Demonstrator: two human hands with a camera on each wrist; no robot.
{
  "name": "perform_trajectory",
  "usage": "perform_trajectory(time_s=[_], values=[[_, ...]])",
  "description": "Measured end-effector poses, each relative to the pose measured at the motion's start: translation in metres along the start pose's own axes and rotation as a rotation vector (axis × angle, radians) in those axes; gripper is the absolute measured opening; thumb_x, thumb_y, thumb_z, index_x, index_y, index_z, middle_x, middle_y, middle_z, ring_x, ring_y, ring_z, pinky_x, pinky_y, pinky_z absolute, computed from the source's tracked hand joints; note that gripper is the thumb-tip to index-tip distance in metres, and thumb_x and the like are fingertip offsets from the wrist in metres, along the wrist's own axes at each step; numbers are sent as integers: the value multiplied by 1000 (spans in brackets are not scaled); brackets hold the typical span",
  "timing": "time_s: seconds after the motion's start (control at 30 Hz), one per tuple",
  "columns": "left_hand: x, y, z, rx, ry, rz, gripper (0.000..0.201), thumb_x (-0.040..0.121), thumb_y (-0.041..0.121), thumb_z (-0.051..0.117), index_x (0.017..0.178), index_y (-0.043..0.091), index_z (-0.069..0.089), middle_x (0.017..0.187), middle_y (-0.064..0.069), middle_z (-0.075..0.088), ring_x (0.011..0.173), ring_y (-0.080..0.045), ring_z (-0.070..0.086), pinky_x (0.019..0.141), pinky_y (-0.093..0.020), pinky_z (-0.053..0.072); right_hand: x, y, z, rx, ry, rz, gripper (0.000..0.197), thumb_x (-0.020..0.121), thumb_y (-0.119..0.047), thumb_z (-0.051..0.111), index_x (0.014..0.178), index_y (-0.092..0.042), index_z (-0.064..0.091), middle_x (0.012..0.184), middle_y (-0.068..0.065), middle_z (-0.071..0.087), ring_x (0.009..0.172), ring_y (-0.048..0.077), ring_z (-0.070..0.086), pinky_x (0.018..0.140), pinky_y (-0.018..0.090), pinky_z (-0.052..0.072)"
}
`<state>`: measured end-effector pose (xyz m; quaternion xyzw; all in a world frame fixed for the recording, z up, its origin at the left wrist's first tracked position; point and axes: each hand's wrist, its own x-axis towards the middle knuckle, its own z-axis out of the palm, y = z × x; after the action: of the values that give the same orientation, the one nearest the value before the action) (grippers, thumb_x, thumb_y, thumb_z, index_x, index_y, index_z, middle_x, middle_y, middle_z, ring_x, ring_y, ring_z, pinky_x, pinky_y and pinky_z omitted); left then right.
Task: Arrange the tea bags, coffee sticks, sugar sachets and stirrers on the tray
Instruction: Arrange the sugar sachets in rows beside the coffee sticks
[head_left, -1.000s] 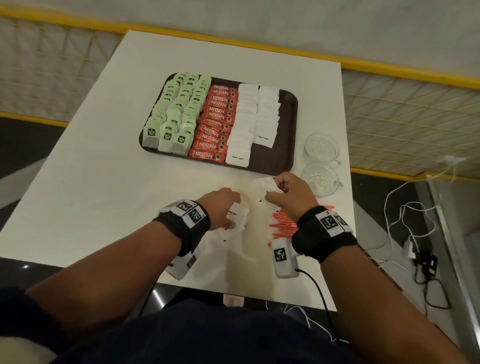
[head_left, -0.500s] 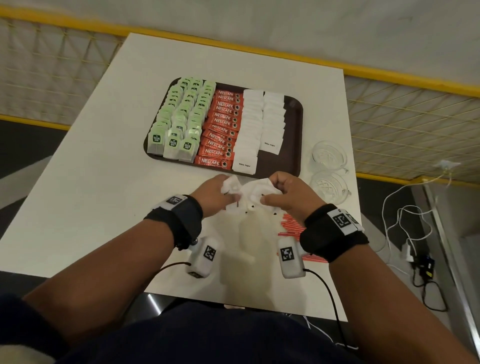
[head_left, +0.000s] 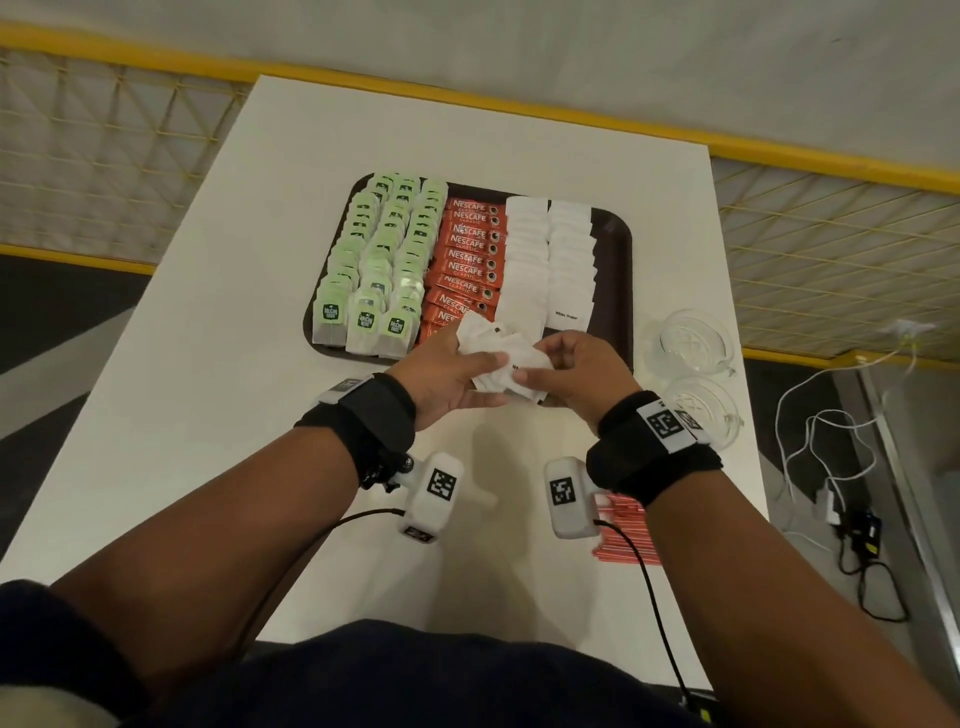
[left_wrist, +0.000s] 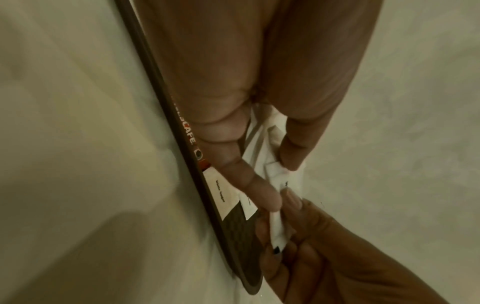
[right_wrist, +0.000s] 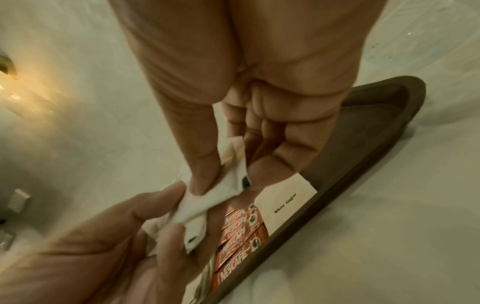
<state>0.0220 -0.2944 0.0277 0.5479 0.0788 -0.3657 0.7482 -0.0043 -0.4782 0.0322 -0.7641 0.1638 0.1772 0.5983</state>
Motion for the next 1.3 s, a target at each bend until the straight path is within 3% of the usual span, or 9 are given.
perform_trajectory(time_s=[0.2,0.33,0.43,0.6,0.77,0.97,1.03,1.13,1.3], values=[[20,10,-17,-21,47,36,49,93,4,63,137,15,44,129,-12,64,106,-32,69,74,-37,61,22,8,-9,42,180,24,12,85,-12,74,94,-9,68,93,8,74,75,17,68,63,26,54],[29,14,-34,-1,73,21,50,94,5,62,139,18,44,128,-13,63,105,-33,69,76,-40,60,48,14,-32,-287,387,8,16,94,-12,60,109,-11,67,106,8,71,97,26,67,86,35,55],[35,18,-39,16,80,2,50,94,4,60,138,20,44,129,-12,63,109,-33,67,76,-38,59,68,9,-41,-535,371,25,24,96,-10,55,118,-11,64,119,10,65,111,27,60,87,23,40],[43,23,-42,-3,91,-12,45,95,1,56,136,15,45,129,-11,61,107,-29,67,75,-38,60,94,2,-40,-627,374,76,25,87,-16,69,110,-14,61,112,6,63,106,23,59,81,23,39],[45,22,-46,5,84,-11,42,95,2,57,133,17,49,124,-9,66,101,-24,71,79,-39,60,106,13,-38,-555,456,188,33,76,-25,80,93,-16,53,96,6,66,91,27,67,82,34,53],[47,20,-43,12,112,17,45,90,2,65,129,20,51,127,-6,64,111,-26,66,81,-39,60,94,2,-36,-554,536,137,42,82,-33,75,108,-8,52,98,6,59,98,27,60,76,29,40],[49,18,-39,7,145,27,46,88,2,68,126,20,51,125,-7,64,109,-26,67,76,-36,60,85,-6,-29,-473,498,65,33,86,-40,69,99,-13,55,94,0,61,95,23,62,74,29,41],[53,16,-31,31,160,51,53,84,1,72,130,18,50,124,-7,66,105,-25,69,70,-31,58,69,-18,-15,-364,226,-14,32,86,-50,67,95,-20,61,93,-5,66,87,14,65,74,29,52],[57,14,-21,121,118,68,50,82,5,76,125,16,53,121,-12,65,101,-27,70,68,-32,58,57,-17,-9,-340,39,-44,19,89,-25,71,101,-12,67,81,-2,70,64,6,63,60,19,50]])
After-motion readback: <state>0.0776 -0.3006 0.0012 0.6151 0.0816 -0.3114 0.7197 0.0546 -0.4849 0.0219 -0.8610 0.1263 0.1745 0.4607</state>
